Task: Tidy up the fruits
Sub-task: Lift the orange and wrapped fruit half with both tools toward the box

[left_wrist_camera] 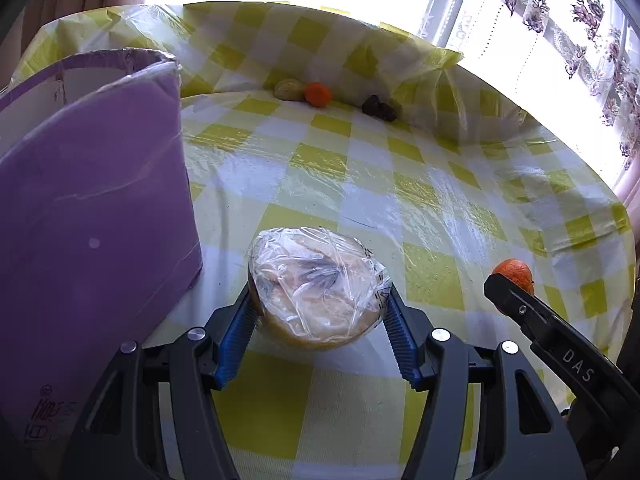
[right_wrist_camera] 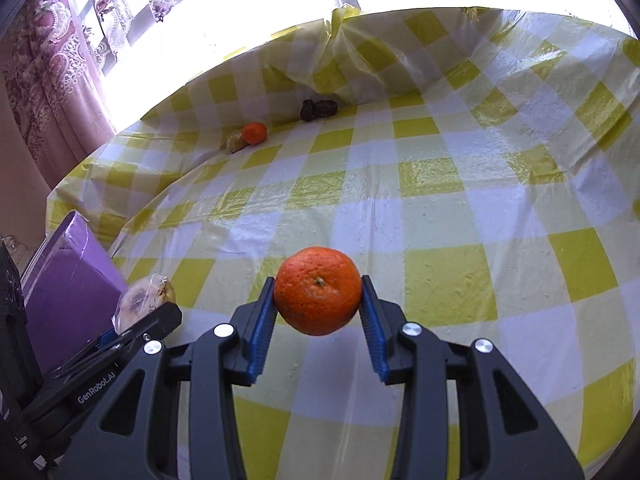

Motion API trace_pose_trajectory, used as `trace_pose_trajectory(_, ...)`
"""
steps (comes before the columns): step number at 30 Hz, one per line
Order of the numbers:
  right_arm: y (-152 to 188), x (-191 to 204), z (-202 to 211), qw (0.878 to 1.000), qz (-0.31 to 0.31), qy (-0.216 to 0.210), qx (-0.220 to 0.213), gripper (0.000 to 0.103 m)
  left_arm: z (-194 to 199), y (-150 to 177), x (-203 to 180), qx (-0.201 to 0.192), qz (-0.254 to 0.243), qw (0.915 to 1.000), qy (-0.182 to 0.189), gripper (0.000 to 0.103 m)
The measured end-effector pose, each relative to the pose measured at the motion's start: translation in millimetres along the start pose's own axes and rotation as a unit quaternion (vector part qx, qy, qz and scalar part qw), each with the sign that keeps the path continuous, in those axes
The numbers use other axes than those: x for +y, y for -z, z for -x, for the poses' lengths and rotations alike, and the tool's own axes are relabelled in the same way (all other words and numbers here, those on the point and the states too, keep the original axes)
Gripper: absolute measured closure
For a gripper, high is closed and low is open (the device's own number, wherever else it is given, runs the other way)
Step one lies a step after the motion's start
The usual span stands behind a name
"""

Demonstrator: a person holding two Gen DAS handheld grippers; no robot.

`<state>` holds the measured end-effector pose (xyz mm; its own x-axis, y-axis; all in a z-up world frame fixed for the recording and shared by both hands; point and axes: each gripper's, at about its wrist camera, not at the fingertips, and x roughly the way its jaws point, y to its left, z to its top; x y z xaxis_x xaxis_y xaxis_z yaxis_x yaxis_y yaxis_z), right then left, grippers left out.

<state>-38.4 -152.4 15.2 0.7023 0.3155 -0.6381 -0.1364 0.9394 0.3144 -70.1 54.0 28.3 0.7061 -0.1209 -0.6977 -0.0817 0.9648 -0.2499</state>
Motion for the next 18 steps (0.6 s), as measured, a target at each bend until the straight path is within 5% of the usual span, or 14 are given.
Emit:
trace_pose_trajectory(11, 19, 10, 12, 1.000, 0.011, -0.014, 0.012, 0.062, 24, 16, 4, -0.029, -0.012, 0.9995, 0.007, 0.045)
trace_pose_trajectory(18, 21, 16, 27, 0.999, 0.033, -0.021, -0.035, 0.062, 47, 23, -7, -0.108, -0.032, 0.9936, -0.001, 0.045)
